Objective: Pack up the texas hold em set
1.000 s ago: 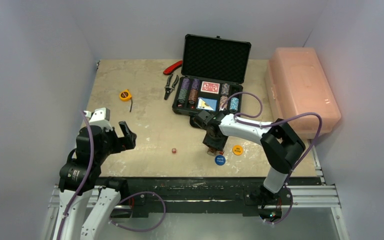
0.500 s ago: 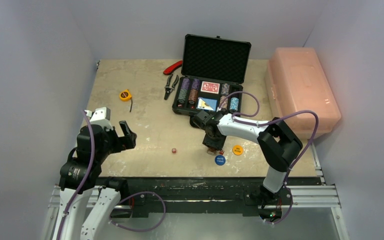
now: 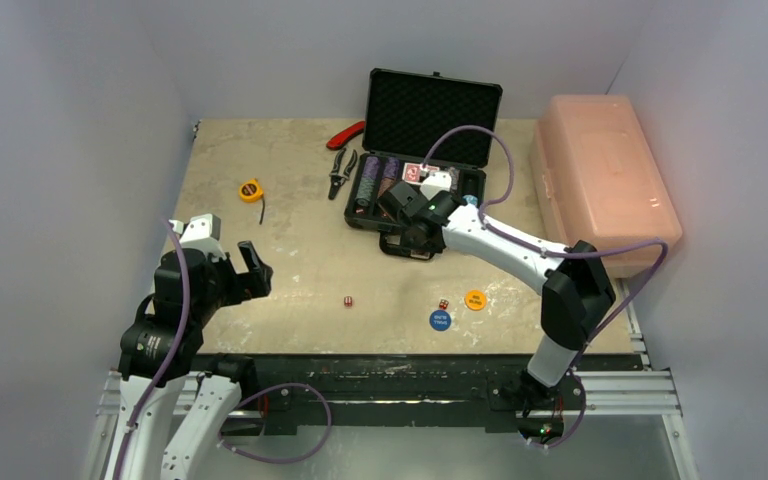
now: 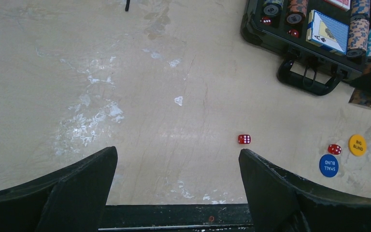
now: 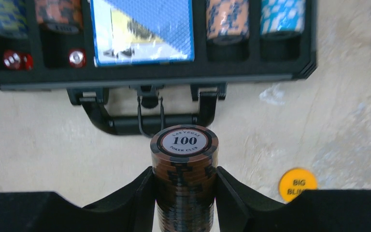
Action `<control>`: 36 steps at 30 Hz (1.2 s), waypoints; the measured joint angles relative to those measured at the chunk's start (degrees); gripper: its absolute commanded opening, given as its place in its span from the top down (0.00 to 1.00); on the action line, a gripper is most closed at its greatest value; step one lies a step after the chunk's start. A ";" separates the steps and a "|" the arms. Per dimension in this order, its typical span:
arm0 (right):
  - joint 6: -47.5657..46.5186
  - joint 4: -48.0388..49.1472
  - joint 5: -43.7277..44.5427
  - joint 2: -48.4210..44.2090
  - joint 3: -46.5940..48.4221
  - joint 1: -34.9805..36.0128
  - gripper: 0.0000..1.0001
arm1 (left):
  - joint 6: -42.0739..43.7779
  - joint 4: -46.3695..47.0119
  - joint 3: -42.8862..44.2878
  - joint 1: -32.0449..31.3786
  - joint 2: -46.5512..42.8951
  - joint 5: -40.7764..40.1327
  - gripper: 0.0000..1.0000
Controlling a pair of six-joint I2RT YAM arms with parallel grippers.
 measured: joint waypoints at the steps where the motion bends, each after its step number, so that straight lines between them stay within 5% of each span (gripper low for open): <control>1: -1.18 -0.09 1.55 -0.24 1.07 -0.24 1.00 | 0.00 0.00 0.00 0.00 0.00 -0.09 0.02; 8: -11.21 1.22 7.54 -3.39 3.82 -5.86 1.00 | -0.02 0.00 0.00 0.00 0.02 -0.33 0.02; 18: -28.33 13.68 4.57 -7.26 4.46 -17.27 1.00 | -0.04 0.00 0.00 0.00 0.04 -0.52 0.02; 36: -39.87 16.70 -5.40 10.80 20.92 -27.39 1.00 | -0.02 -0.02 0.00 0.00 0.98 -0.55 0.03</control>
